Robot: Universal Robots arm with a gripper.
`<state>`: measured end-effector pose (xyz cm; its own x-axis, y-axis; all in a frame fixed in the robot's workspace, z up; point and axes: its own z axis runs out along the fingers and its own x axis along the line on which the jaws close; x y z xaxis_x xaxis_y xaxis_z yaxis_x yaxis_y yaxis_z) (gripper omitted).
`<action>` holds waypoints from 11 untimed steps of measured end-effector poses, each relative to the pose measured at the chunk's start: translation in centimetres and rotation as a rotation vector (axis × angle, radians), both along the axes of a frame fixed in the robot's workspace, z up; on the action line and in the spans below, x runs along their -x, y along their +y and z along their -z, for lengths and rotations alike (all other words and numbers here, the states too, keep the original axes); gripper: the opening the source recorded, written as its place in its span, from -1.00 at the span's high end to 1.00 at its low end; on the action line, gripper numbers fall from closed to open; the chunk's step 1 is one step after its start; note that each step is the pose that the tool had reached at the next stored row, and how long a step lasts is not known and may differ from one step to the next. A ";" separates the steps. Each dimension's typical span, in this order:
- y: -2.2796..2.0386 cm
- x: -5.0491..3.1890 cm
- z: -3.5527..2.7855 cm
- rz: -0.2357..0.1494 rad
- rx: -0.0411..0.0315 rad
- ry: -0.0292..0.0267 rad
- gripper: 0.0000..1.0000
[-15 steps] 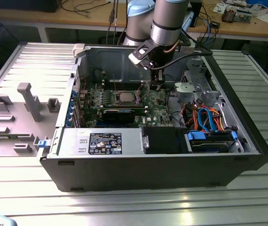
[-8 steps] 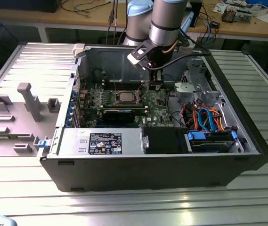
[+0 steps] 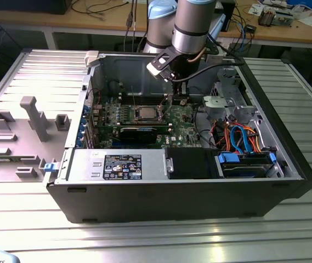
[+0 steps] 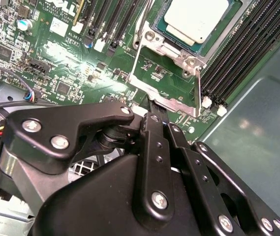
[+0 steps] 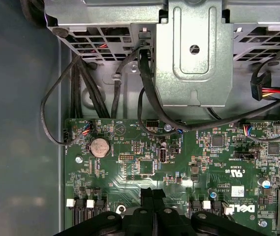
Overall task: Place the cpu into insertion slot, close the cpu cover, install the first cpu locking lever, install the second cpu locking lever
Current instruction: 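Close the cpu cover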
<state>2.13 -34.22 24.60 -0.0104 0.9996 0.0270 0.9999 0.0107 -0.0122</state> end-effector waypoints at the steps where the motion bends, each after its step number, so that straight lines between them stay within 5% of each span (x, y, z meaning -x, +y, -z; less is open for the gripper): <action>1: 0.00 0.01 0.00 0.000 0.0000 0.0000 0.79; 11: -0.01 0.05 0.05 0.000 -0.0003 -0.0001 0.79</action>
<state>2.08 -34.22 24.55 -0.0104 0.9996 0.0273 0.9999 0.0107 -0.0122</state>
